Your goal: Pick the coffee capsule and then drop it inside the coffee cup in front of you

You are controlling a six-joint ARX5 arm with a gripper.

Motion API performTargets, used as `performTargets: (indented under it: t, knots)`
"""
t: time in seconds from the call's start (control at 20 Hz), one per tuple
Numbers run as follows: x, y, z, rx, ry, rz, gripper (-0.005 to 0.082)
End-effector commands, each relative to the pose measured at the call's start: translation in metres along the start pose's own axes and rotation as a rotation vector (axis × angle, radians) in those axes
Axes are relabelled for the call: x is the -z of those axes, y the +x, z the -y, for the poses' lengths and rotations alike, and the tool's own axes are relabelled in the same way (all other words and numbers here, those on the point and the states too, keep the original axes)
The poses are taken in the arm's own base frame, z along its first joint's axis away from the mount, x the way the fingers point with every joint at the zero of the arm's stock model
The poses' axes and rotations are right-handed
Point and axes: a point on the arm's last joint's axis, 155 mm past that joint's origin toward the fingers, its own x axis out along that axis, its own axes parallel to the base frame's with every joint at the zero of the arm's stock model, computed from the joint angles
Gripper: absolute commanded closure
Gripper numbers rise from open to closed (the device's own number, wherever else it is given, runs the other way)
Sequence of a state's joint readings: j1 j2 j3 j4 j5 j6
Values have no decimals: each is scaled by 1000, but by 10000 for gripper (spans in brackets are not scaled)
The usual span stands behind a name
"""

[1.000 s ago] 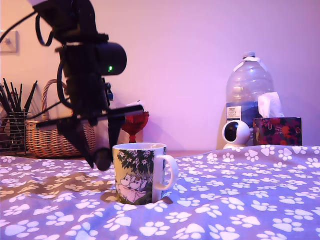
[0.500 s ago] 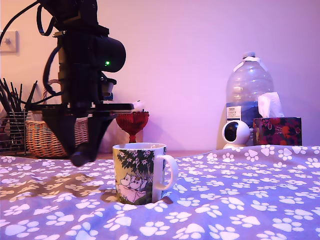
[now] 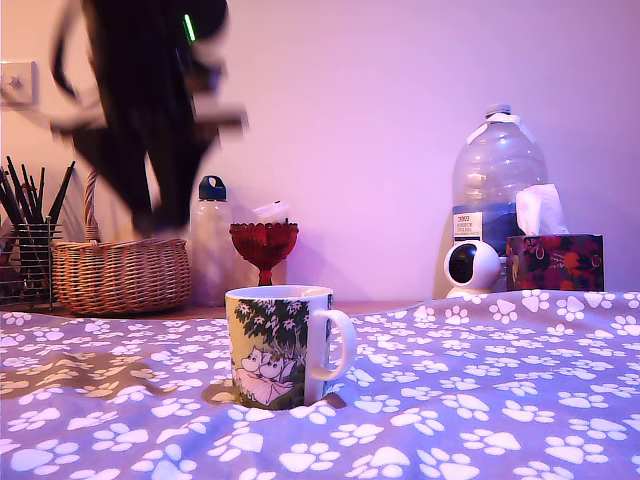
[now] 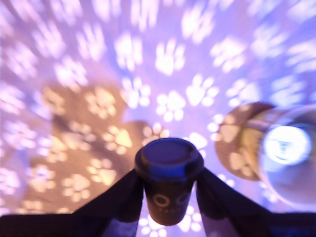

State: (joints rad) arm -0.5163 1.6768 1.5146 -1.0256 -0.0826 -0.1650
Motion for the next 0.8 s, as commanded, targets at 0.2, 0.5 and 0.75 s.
performTargets:
  t: [0.2,0.5,0.75]
  knots:
    - [-5,-28,20,111,72,64,503]
    - [-1,-42,41,162,126,149,503]
    - [15,-44,68,269,180,235,503]
